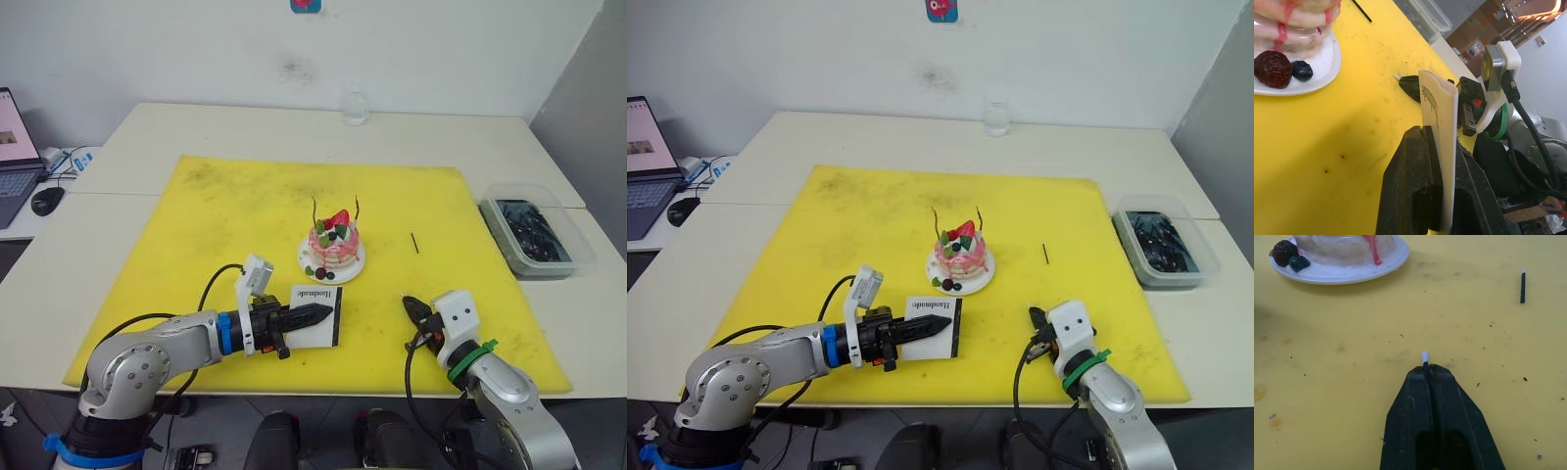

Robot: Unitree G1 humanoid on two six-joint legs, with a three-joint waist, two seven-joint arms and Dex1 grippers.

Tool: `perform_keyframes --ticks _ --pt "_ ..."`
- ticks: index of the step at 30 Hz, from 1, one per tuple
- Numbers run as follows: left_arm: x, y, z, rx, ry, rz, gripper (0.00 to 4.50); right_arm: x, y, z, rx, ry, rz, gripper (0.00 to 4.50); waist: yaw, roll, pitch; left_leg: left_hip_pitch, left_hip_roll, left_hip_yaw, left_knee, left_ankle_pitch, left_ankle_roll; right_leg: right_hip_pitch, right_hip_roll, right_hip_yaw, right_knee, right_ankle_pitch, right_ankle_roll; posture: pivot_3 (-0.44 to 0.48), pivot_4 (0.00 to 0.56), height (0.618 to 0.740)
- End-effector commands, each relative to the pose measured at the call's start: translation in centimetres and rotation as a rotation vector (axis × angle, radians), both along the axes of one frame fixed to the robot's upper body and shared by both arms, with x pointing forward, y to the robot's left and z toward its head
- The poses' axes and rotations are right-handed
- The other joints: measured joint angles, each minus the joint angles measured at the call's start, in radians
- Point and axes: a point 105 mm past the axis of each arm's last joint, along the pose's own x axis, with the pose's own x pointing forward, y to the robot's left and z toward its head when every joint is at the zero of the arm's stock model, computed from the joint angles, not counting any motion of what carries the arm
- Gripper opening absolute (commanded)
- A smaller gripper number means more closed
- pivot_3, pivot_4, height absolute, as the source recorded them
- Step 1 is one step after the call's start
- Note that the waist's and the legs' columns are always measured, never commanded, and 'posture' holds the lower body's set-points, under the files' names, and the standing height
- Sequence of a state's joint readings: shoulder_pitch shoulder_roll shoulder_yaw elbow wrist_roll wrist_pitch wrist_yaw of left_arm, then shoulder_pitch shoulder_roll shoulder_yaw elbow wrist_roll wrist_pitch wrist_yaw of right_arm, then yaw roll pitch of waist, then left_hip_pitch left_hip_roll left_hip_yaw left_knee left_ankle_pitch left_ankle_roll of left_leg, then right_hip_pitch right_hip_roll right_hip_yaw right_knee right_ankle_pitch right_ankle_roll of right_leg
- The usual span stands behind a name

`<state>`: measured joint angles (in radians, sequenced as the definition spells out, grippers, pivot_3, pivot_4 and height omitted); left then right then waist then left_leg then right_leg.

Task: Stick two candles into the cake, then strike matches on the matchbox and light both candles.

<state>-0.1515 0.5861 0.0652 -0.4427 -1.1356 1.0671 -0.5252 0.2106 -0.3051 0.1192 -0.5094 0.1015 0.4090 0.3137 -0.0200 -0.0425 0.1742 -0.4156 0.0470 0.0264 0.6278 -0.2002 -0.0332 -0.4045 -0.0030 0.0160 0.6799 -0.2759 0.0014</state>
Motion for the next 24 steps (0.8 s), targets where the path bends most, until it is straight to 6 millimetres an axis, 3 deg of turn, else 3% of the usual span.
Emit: perform_keyframes --ticks 1,4,9,18,24 --pt "-0.4 -0.4 0.6 -0.009 -0.031 -0.022 0.00 -0.2 -0.9 -0.8 -0.012 0.040 -0.036 0.06 0.000 0.000 0.000 0.000 0.000 0.000 0.000 0.000 0.000 0.000 0.000 0.000 0.000 0.000 0.000 0.000 0.150 0.740" --pt "-0.4 -0.4 0.6 -0.010 -0.031 -0.021 0.00 -0.3 -0.9 -0.7 -0.010 0.038 -0.034 0.06 0.000 0.000 0.000 0.000 0.000 0.000 0.000 0.000 0.000 0.000 0.000 0.000 0.000 0.000 0.000 0.000 0.150 0.740" --pt "-0.3 -0.5 0.8 -0.017 -0.033 -0.018 0.00 -0.3 -0.4 1.2 -0.007 -0.027 0.012 0.06 0.000 0.000 0.000 0.000 0.000 0.000 0.000 0.000 0.000 0.000 0.000 0.000 0.000 0.000 0.000 0.000 0.150 0.740" --pt "0.8 -1.2 3.0 -0.097 -0.018 -0.043 0.00 -2.4 1.9 8.9 0.156 -0.174 0.278 0.06 0.000 0.001 0.001 -0.001 0.000 -0.001 0.000 0.000 0.000 0.000 0.001 -0.001 0.001 0.001 0.001 0.000 0.150 0.740" --pt "1.2 -1.6 3.7 -0.113 0.016 -0.115 0.00 -3.8 3.3 11.9 0.196 -0.163 0.480 0.06 -0.004 0.001 0.001 -0.001 0.000 -0.001 0.000 0.000 0.000 0.000 0.002 -0.001 0.000 0.001 0.002 0.000 0.150 0.740"
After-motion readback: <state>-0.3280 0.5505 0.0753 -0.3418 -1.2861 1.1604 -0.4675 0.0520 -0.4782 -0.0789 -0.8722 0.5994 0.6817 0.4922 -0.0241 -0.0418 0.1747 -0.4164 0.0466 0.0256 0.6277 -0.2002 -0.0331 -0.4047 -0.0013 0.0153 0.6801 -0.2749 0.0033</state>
